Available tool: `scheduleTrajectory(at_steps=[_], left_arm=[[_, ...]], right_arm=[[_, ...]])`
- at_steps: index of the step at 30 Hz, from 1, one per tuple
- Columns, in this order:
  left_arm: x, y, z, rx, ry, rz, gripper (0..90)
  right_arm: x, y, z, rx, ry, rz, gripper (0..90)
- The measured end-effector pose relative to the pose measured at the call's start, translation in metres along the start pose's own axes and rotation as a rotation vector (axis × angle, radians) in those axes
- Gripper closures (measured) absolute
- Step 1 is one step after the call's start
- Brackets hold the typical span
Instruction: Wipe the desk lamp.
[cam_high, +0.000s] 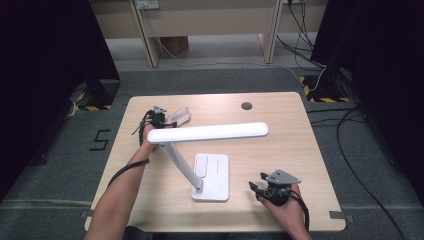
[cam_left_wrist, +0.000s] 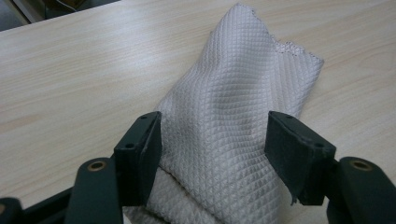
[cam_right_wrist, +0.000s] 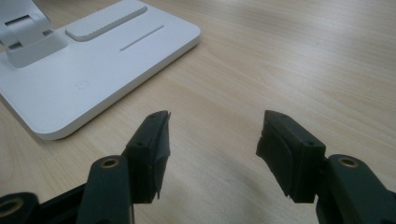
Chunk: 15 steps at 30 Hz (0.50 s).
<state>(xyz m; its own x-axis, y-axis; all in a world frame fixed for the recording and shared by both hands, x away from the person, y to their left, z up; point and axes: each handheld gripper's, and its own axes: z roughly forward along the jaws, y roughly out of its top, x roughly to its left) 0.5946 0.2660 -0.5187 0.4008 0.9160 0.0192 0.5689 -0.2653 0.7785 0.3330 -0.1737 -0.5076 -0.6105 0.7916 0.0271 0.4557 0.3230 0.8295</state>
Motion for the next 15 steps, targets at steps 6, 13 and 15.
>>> scheduleTrajectory(at_steps=[6, 13, 15], left_arm=[[-0.0028, -0.0021, -0.0001, -0.026, -0.013, 0.013, 54.8], [-0.0079, 0.0000, -0.0042, 0.007, 0.009, 0.000, 78.2], [-0.0085, 0.0010, -0.0049, 0.016, 0.015, -0.013, 79.2]], right_arm=[[0.0008, -0.0001, 0.0015, 0.008, 0.009, -0.004, 42.8], [0.0021, 0.0001, 0.0011, -0.001, 0.014, -0.009, 42.9], [0.0021, 0.0000, 0.0011, 0.002, 0.016, -0.009, 42.9]])
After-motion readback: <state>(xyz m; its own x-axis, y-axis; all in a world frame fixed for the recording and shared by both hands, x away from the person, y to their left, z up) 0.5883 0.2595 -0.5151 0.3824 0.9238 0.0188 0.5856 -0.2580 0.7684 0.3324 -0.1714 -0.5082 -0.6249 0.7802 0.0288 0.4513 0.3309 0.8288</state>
